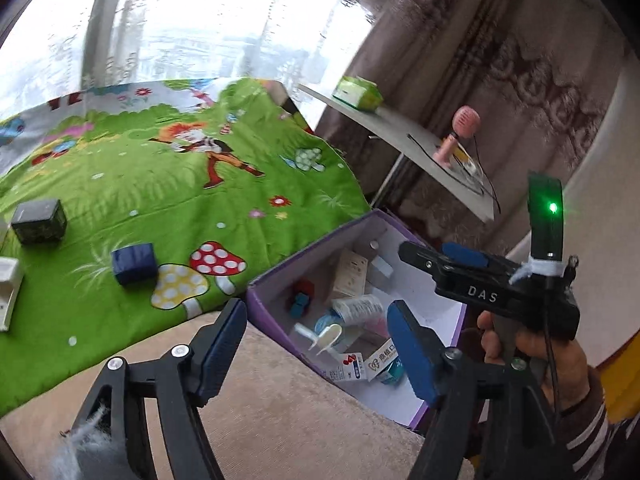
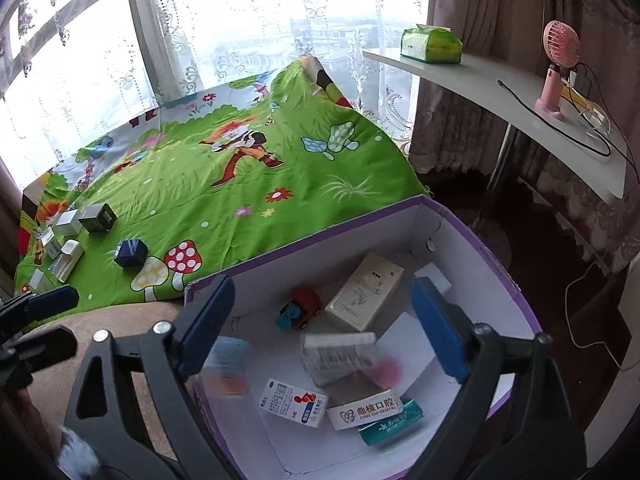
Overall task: Organize rigid objects
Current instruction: 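Move both empty tools back toward the items on the bed, then grasp the white JIYIN MUSIC box with the left tool while the right grasps the navy block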
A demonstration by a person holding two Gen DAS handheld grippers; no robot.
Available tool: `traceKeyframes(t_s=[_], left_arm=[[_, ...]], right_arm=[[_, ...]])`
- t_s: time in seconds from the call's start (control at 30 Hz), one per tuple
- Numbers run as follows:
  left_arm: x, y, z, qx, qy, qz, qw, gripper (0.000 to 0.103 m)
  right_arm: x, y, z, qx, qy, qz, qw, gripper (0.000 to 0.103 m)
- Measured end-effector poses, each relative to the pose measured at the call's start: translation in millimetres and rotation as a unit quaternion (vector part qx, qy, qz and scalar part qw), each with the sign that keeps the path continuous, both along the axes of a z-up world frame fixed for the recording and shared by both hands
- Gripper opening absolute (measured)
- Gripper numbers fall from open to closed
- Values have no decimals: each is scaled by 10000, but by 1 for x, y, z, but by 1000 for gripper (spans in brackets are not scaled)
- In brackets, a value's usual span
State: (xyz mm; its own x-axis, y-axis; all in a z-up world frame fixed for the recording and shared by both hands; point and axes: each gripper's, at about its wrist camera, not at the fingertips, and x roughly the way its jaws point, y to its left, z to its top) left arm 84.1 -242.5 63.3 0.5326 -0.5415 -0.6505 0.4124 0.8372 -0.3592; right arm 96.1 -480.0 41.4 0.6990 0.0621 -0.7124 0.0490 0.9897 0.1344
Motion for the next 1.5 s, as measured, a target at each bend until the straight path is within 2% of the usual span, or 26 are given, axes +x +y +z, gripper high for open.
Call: traceKeyframes(t_s=[0.2, 0.3, 0.4, 0.57, 0.7, 0.87, 1.03, 1.17, 1.37, 1.5], left_arm=[[-12, 14, 9, 149, -288, 310, 9990, 75], [-17, 23, 14, 247, -481, 580, 9968, 78], [-24, 38, 18, 70, -699, 765, 9946, 78], [-28, 66, 17, -52, -691, 998, 9926, 78], [-33, 88, 12, 100, -565, 1136, 9919, 78], [-45, 119, 3, 334, -425, 1461, 9878, 78], [-60, 153, -6, 475, -353, 1853, 9809, 78], [-69, 185, -13, 399, -238, 2243, 9734, 78], [-74, 232, -23, 348, -31, 2845, 9580, 78], [-66, 253, -29, 410, 187, 3009, 9526, 78]], right_arm=[[-2, 11, 5, -73, -101, 187, 9997, 92], [-5, 22, 12, -220, -254, 350, 9988, 96], [-9, 33, 19, -358, -443, 427, 9975, 101], [-12, 54, 25, -375, -596, 425, 9966, 102], [-17, 73, 26, -329, -727, 660, 9946, 102], [-24, 112, 22, -573, -813, 1159, 9883, 102], [-29, 148, 13, -637, -615, 1711, 9813, 102], [-26, 163, 1, -245, -247, 2158, 9758, 102], [-17, 176, -20, -437, 157, 2152, 9755, 102], [-6, 177, -23, -416, 372, 2051, 9771, 102]])
